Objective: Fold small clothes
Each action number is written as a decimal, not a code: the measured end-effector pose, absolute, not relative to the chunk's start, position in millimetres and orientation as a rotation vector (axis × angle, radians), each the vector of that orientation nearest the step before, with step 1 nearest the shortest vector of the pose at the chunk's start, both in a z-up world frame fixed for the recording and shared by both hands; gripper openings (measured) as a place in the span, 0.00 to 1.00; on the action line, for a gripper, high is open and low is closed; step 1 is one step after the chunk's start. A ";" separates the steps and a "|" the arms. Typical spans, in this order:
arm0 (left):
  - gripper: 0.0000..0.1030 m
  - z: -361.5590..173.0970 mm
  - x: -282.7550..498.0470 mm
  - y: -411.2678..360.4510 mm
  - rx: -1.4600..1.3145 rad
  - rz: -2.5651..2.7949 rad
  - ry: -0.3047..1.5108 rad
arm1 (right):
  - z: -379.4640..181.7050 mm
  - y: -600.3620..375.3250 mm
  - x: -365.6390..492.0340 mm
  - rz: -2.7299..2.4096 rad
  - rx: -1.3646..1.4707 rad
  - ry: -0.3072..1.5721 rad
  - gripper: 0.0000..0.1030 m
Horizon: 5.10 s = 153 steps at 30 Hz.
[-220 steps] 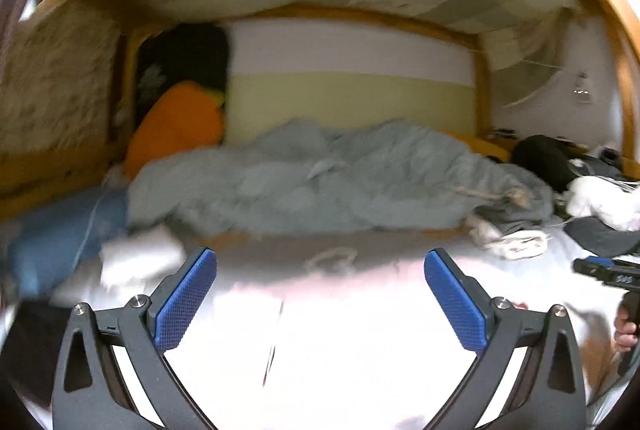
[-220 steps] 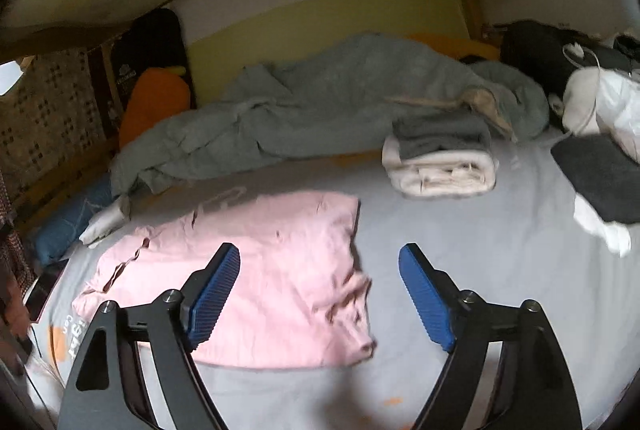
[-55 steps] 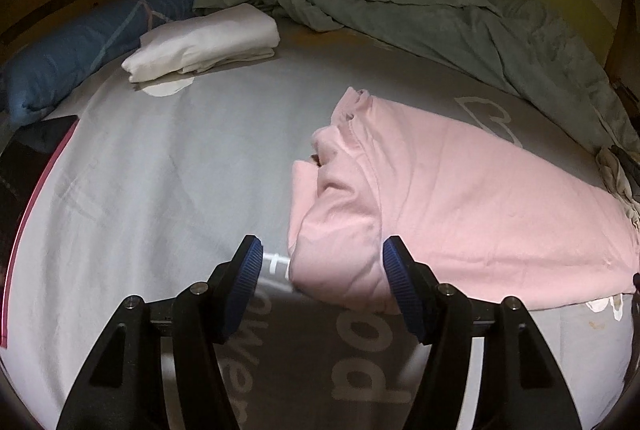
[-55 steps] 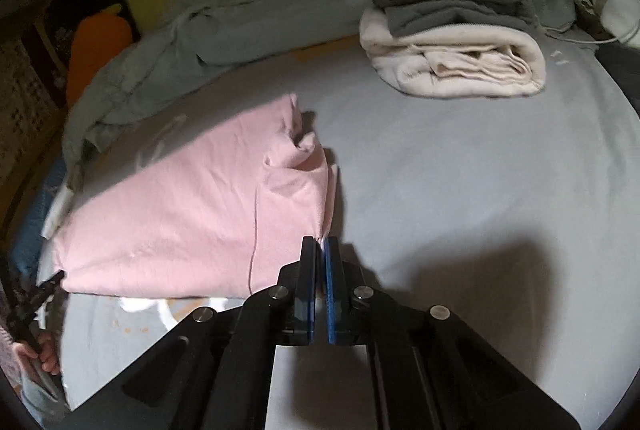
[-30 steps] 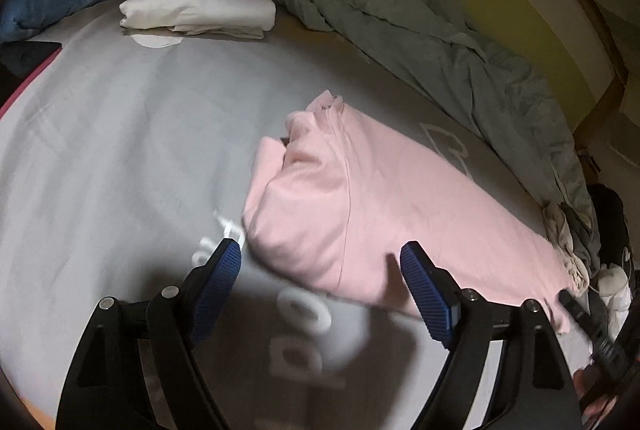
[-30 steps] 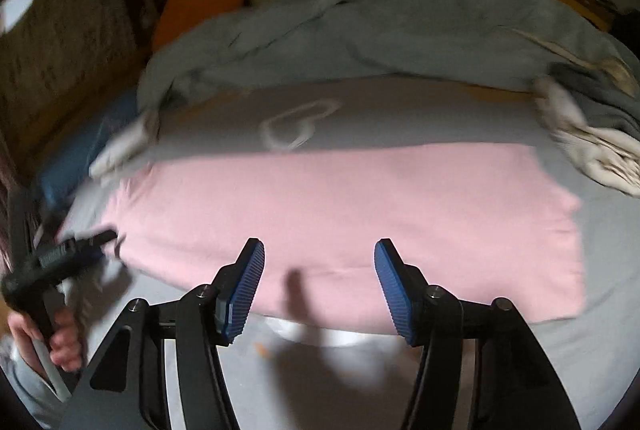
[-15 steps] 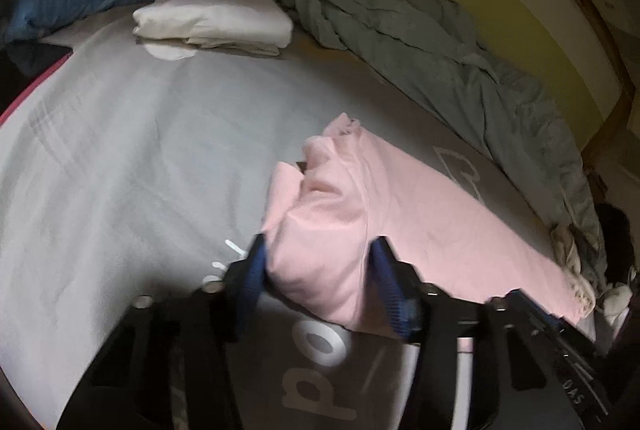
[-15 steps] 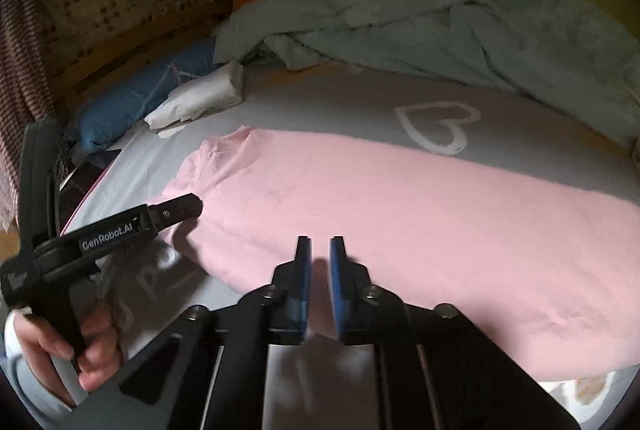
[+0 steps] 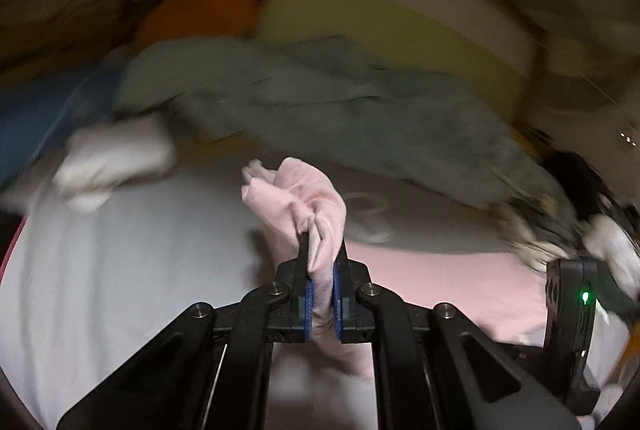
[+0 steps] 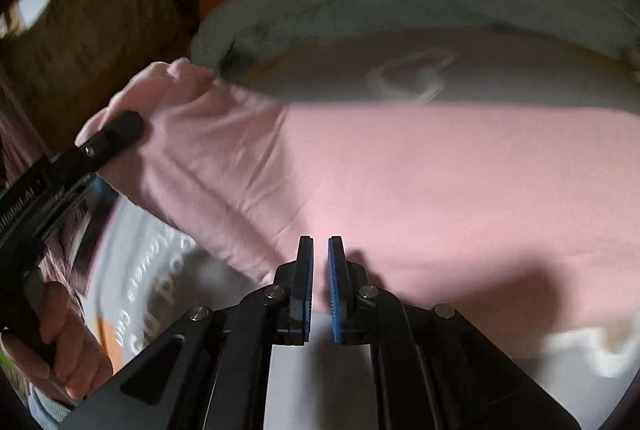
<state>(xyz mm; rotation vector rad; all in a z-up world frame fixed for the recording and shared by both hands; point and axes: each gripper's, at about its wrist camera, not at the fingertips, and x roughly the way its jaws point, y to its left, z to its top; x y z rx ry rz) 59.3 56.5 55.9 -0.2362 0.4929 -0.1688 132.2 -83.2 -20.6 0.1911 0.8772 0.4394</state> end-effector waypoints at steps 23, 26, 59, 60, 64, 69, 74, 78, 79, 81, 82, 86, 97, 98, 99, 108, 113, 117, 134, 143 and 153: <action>0.45 -0.9 42.3 -67.6 -0.076 -0.471 0.736 | 26.0 -235.2 95.8 0.275 0.110 0.681 0.07; 0.45 -1.0 45.1 -42.0 -0.127 -0.397 0.719 | 22.9 -215.2 104.2 0.322 0.099 0.697 0.07; 0.75 -36.9 53.2 -9.5 -0.088 -0.144 0.730 | -28.6 -214.4 106.8 0.204 0.125 0.774 0.66; 0.75 -36.5 52.7 -8.3 -0.093 -0.146 0.727 | -25.0 -219.5 102.2 0.179 0.145 0.753 0.67; 0.75 -36.8 53.0 -6.3 -0.099 -0.144 0.727 | -25.1 -241.1 88.1 0.137 0.263 0.773 0.78; 0.75 -33.8 48.3 -6.6 -0.107 -0.123 0.695 | -49.0 -265.0 86.7 0.125 0.426 0.879 0.81; 0.78 -25.4 33.3 -5.0 -0.104 -0.057 0.586 | -52.9 -269.5 103.1 0.106 0.376 0.841 0.81; 0.79 -24.2 33.7 -3.8 -0.106 -0.066 0.576 | -55.3 -288.8 112.4 0.110 0.502 0.802 0.79; 0.79 -24.3 33.8 -2.4 -0.112 -0.063 0.576 | -55.1 -293.2 114.2 0.113 0.518 0.792 0.74; 0.79 -24.1 33.5 0.6 -0.128 -0.031 0.576 | -56.3 -296.4 119.5 0.028 0.494 0.790 0.32; 0.79 -24.2 33.1 2.4 -0.139 -0.018 0.576 | -58.6 -301.3 122.2 0.011 0.506 0.794 0.30; 0.79 -20.4 31.1 12.0 -0.188 -0.016 0.554 | -45.1 -302.3 114.7 0.022 0.555 0.690 0.19; 0.79 36.8 4.5 57.8 -0.205 0.135 0.342 | 6.2 -122.9 110.1 0.335 0.175 0.561 0.11; 0.79 36.3 3.9 63.5 -0.226 0.149 0.338 | -1.5 -106.2 111.8 0.369 0.149 0.591 0.11; 0.79 34.5 4.3 68.9 -0.247 0.161 0.341 | -11.0 -91.8 113.2 0.403 0.129 0.633 0.11; 0.79 14.9 21.1 70.3 -0.287 0.099 0.447 | -28.2 -78.2 98.3 0.534 0.147 0.740 0.59; 0.79 12.9 21.4 62.2 -0.290 0.047 0.464 | -20.4 -84.2 77.5 0.494 0.072 0.708 0.59; 0.79 14.8 28.0 46.5 -0.285 -0.150 0.492 | -5.7 -124.1 70.0 0.361 0.099 0.638 0.59; 0.07 -17.2 113.8 28.6 -0.368 -0.205 0.687 | -39.2 -153.9 114.1 0.316 0.130 0.776 0.31; 0.18 12.9 79.5 30.5 -0.274 -0.256 0.571 | -8.4 -163.8 115.7 0.335 0.167 0.695 0.30; 0.11 -21.7 78.1 10.0 -0.174 -0.271 0.719 | -32.0 -135.8 121.7 0.379 0.110 0.774 0.22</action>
